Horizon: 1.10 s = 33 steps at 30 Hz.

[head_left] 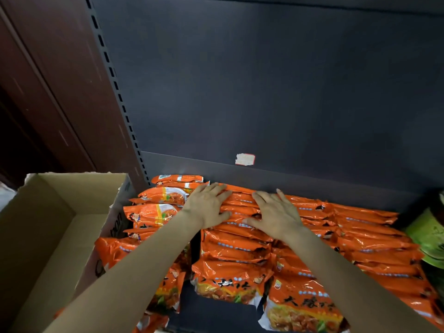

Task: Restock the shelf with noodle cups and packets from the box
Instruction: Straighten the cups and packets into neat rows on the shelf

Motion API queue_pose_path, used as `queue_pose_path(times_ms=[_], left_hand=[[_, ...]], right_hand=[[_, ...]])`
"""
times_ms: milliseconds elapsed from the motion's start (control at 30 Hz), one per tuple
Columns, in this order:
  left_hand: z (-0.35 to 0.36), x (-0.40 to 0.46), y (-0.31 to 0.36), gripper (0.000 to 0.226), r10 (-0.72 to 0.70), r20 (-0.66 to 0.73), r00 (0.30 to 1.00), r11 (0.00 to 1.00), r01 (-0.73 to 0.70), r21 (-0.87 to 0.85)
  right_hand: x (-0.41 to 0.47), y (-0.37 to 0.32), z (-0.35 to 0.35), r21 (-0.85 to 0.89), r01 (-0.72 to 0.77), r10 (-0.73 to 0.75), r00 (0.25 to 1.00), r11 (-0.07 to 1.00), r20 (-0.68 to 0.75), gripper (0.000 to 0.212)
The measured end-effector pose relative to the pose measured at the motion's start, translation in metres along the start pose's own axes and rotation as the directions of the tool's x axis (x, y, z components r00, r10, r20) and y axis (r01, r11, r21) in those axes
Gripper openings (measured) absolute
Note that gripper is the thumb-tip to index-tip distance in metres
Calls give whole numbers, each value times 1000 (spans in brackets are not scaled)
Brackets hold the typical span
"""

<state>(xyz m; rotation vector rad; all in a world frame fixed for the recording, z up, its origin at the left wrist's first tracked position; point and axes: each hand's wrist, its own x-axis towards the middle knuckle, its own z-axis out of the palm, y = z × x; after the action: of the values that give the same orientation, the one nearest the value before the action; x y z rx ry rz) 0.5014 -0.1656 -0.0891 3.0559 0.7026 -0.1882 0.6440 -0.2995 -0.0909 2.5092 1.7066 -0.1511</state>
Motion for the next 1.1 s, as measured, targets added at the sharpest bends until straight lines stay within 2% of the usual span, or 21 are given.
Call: queue_pose_path(times_ms=[133,267,367,567,733,900,1000,1100], left_hand=[[-3,0,3,66,-30,22,999,993,32,-115],[-15,-12,-7,57,-77,-118,990,925,26,-380],[-22,-29,-31,50,-125,-172,977,913,46,-405],[-13,-62,-113,35,-296,-157,942,866,196,-461],[-8,-66,-167,32,-310,-150,939,823,186,-536],[0,-46,-185,38,-190,-65,980,816,120,-566],[1,-35,-187,40,-131,-42,991,808,82,-583],[3,-29,-190,37,-155,-52,986,759,85,-646]], right_hand=[[3,0,-3,21,-11,10,1000,1000,22,87],[7,-13,-18,158,14,-14,1000,987,-6,79],[10,-38,-27,278,79,-58,995,957,-84,69],[32,-104,-35,363,130,-71,983,923,-171,55],[52,-143,-34,341,-38,97,983,939,-157,53],[75,-159,-29,218,-222,269,938,951,-220,45],[82,-162,-29,172,-282,316,920,944,-229,38],[86,-162,-32,196,-293,333,916,936,-223,33]])
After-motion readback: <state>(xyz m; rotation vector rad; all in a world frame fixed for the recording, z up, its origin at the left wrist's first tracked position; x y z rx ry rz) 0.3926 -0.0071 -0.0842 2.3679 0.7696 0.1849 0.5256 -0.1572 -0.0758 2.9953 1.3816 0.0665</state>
